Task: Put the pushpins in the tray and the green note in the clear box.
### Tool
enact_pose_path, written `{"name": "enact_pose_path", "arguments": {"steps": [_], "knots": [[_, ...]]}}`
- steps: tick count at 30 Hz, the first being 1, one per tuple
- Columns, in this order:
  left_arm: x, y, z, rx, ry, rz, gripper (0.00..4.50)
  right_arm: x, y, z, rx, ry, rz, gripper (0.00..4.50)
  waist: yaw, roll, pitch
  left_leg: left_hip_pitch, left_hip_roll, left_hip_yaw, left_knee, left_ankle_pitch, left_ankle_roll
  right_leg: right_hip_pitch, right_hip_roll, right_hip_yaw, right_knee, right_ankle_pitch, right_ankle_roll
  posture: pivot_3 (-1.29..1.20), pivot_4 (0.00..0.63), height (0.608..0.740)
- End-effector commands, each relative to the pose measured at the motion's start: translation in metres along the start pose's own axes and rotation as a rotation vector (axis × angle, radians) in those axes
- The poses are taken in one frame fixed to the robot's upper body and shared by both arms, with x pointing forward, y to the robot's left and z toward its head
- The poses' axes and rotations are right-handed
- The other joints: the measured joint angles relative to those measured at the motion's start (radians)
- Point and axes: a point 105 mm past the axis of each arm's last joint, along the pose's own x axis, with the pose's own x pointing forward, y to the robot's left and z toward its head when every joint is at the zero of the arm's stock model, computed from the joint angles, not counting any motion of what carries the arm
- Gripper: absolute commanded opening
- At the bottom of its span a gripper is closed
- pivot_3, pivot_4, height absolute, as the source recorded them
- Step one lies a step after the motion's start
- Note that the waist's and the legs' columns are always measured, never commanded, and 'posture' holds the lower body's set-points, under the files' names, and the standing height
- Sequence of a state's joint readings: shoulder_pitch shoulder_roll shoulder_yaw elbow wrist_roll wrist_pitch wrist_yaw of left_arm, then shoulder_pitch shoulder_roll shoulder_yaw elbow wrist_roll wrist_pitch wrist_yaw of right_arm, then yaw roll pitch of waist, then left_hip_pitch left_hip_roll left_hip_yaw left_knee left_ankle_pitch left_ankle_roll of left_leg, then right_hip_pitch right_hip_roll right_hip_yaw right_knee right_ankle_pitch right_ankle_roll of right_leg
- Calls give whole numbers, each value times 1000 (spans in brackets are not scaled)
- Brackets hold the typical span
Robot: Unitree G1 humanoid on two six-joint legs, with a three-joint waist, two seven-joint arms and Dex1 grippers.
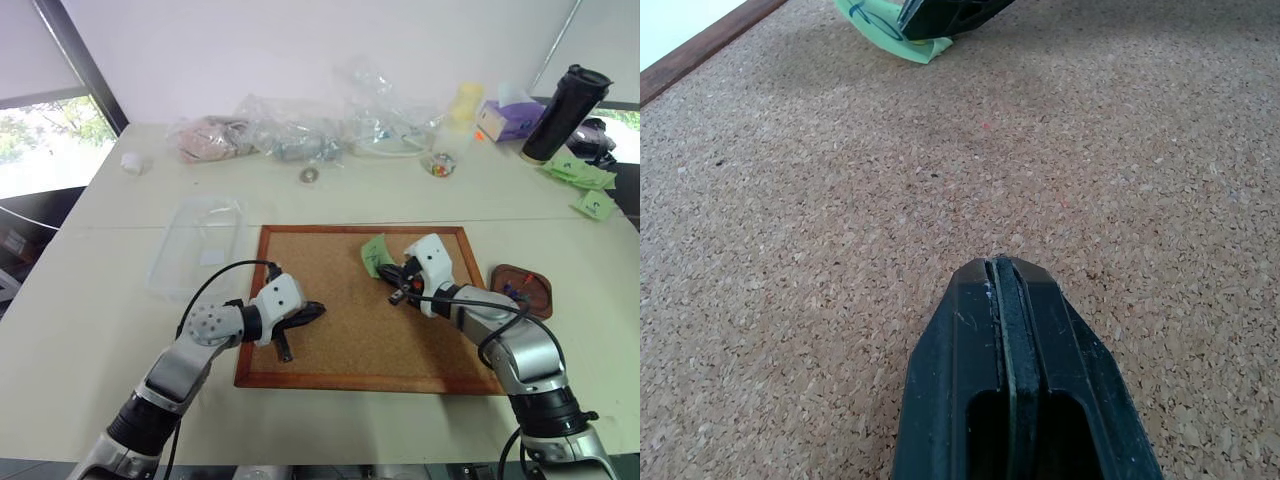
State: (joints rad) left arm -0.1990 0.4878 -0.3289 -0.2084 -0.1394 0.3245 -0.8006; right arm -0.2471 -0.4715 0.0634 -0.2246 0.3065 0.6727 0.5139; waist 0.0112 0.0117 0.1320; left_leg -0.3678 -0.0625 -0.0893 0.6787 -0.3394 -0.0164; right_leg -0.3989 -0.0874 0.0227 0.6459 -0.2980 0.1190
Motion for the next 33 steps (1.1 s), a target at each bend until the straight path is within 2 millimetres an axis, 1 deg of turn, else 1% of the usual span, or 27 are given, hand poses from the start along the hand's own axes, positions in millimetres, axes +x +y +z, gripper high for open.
{"name": "enact_pose_path", "arguments": {"steps": [1,4,13,16,19,21,23,26,29,30,32,33], "knots": [[1,-12,-26,-68,96,-33,0,-9,1,27,-19,-87,5,115,1,0,0,0,0,0,0,0,0,0,0,0,0,0,0,0,150,740],[2,-12,-26,-67,96,-36,0,-11,1,37,-22,-106,8,115,1,0,0,-4,0,0,0,0,0,-4,0,0,0,0,0,0,150,740],[2,-13,-27,-74,97,-39,0,-17,4,49,-36,-127,24,115,1,0,0,-5,0,0,0,0,0,-5,0,0,0,0,0,0,150,740],[2,-13,-28,-73,98,-36,0,-23,11,52,-59,-122,58,115,1,0,0,-4,0,0,0,0,0,-5,0,0,0,0,0,0,150,740],[0,-7,-27,-75,87,-17,0,-31,18,56,-82,-116,101,115,0,0,0,-5,0,0,0,0,0,-5,0,0,0,0,0,0,150,740],[-4,2,-16,-60,52,-3,0,-37,22,59,-104,-111,128,115,0,0,0,-5,0,0,0,0,0,-5,0,0,0,0,0,0,150,740],[-6,8,-2,2,17,-15,0,-44,26,64,-125,-108,159,115,0,-1,0,-5,0,0,0,0,0,-5,0,0,0,0,0,0,150,740],[-7,10,20,69,-38,-69,0,-52,32,69,-156,-100,211,115,-1,-4,5,-6,0,0,0,0,0,-6,0,0,0,0,0,0,150,740],[-7,10,36,66,-85,-120,1000,-58,38,71,-193,-79,261,0,-1,-6,8,-6,0,0,0,0,0,-6,0,0,0,0,0,0,150,740],[-8,13,42,46,-104,-130,1454,-60,39,71,-211,-72,279,0,0,-6,9,-6,0,0,0,0,0,-6,0,0,0,0,0,0,150,740],[-11,24,60,-32,-174,-138,2441,-64,43,71,-278,-41,323,0,1,-7,10,-7,0,0,1,0,0,-7,0,-1,0,0,0,0,150,740],[-12,29,69,-60,-203,-147,2997,-65,44,70,-310,-24,345,0,2,-7,11,-7,0,0,1,0,0,-7,0,-1,0,0,0,0,150,740]]}}
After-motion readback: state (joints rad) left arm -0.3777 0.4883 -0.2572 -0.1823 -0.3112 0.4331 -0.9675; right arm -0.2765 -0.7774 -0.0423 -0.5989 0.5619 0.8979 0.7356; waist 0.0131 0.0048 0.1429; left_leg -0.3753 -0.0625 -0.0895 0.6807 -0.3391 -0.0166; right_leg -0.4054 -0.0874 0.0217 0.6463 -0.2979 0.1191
